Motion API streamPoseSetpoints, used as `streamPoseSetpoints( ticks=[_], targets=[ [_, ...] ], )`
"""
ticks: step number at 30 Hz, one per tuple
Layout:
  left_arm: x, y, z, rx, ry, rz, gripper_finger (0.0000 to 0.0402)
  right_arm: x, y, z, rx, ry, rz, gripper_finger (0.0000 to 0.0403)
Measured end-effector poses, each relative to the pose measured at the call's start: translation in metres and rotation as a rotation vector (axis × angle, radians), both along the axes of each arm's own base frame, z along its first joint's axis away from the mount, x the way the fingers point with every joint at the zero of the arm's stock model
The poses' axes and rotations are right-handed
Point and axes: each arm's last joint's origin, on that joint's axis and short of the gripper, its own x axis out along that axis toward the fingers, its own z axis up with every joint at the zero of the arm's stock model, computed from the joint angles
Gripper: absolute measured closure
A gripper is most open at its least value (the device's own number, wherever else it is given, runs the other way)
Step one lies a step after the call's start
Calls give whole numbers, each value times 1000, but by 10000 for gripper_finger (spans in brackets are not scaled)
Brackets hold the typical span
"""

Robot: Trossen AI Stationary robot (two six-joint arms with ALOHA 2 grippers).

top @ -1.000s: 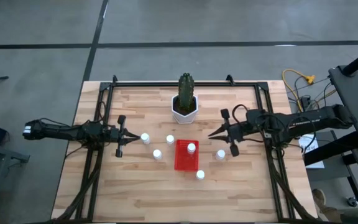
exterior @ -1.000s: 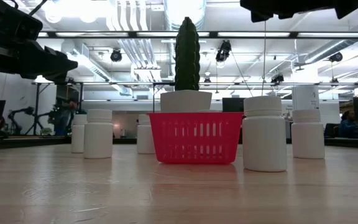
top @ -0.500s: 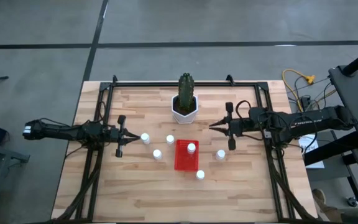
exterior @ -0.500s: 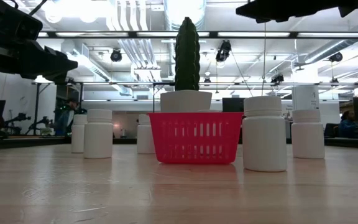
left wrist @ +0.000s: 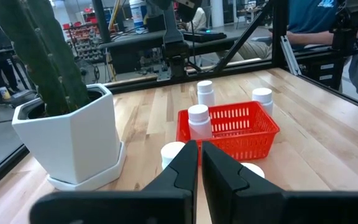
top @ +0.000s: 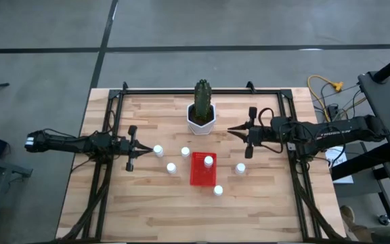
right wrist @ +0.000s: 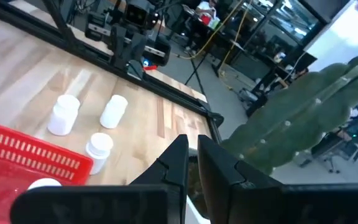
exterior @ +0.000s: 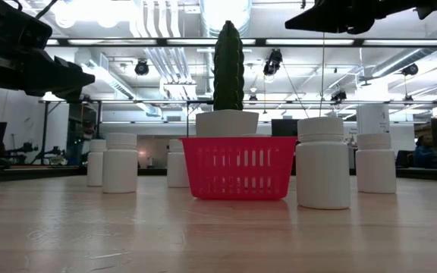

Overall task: Pick and place pill bottles into a basket
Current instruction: Put the white pill bottle into the red bin

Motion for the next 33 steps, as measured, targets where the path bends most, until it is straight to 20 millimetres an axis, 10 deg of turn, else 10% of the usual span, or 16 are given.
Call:
streamPoseSetpoints(
  ticks=[12, 33],
  targets=[
    [0, 0, 0, 0, 0, 0, 398, 0, 0, 1, 200, -46, -35, 368],
    [0, 0, 0, 0, 1, 0, 398, 0, -2, 2, 271, -78, -126, 236]
  ],
)
